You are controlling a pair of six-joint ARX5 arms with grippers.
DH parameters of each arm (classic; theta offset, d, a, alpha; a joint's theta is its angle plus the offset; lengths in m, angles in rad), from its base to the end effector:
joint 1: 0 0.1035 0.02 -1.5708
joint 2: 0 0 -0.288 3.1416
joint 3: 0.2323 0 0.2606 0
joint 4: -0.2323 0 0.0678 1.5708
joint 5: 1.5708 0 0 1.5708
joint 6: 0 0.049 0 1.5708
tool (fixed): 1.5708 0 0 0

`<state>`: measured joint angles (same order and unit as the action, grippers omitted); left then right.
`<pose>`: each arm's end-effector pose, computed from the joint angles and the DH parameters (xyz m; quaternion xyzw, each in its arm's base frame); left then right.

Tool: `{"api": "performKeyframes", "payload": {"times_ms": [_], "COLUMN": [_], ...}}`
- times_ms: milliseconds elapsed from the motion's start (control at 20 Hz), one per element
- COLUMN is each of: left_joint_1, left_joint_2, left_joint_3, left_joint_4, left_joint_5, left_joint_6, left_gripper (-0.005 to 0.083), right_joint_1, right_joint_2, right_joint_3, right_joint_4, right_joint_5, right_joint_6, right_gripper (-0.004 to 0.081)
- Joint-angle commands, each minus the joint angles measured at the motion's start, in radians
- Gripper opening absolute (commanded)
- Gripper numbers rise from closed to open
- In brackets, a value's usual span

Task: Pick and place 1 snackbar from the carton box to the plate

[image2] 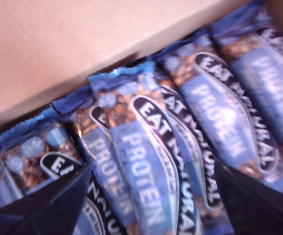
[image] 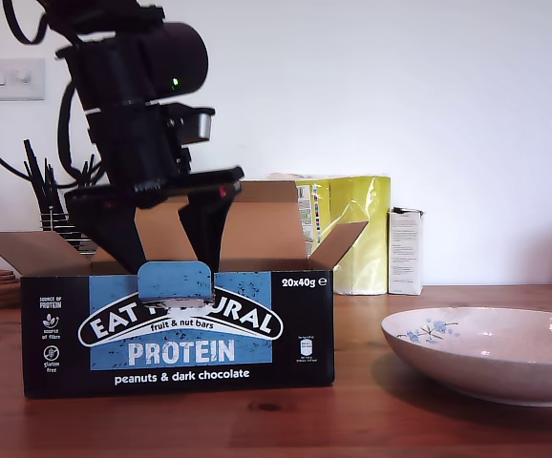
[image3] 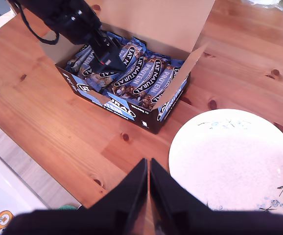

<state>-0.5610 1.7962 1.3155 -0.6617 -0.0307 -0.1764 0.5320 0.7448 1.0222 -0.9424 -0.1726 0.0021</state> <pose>0.3272 -0.2038 0.2139 0.0855 0.5346 -0.1740 0.8226 0.1052 0.0717 0.3542 -0.0574 0.3215 0.3258 0.8872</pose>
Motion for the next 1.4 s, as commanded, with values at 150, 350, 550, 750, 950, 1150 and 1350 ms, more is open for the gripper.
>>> {"api": "performKeyframes", "payload": {"times_ms": [150,350,550,750,950,1150,1350], "left_joint_1": [-0.001,-0.001,-0.001,-0.002,-0.002,-0.005,-0.027], "left_joint_2": [0.011,0.029,0.051,0.051,0.049,0.048,0.048], "left_joint_3": [0.0,0.0,0.0,0.004,0.053,0.186,0.311], "left_joint_4": [0.002,-0.025,-0.025,-0.015,-0.032,-0.145,-0.24], "left_joint_5": [-0.003,0.021,0.03,0.029,0.03,0.04,0.058], "left_joint_6": [0.01,-0.008,-0.013,-0.012,0.028,0.087,0.106], "left_gripper": [0.0562,0.0512,0.0389,0.0221,0.0139,0.0139,0.0139], "right_joint_1": [0.005,0.005,0.005,0.005,0.005,0.005,0.005], "right_joint_2": [-0.002,-0.002,-0.002,-0.002,-0.002,-0.002,-0.002], "right_joint_3": [0.001,0.001,0.001,0.001,0.001,0.001,0.001], "right_joint_4": [0.01,0.011,0.011,0.011,0.01,0.01,0.01], "right_joint_5": [0.001,0.001,0.001,0.001,0.001,0.002,0.04], "right_joint_6": [0.001,0.0,-0.002,-0.002,-0.002,-0.003,-0.004], "right_gripper": [-0.0013,-0.0013,-0.0013,-0.0013,-0.0013,-0.0013,-0.0013]}}
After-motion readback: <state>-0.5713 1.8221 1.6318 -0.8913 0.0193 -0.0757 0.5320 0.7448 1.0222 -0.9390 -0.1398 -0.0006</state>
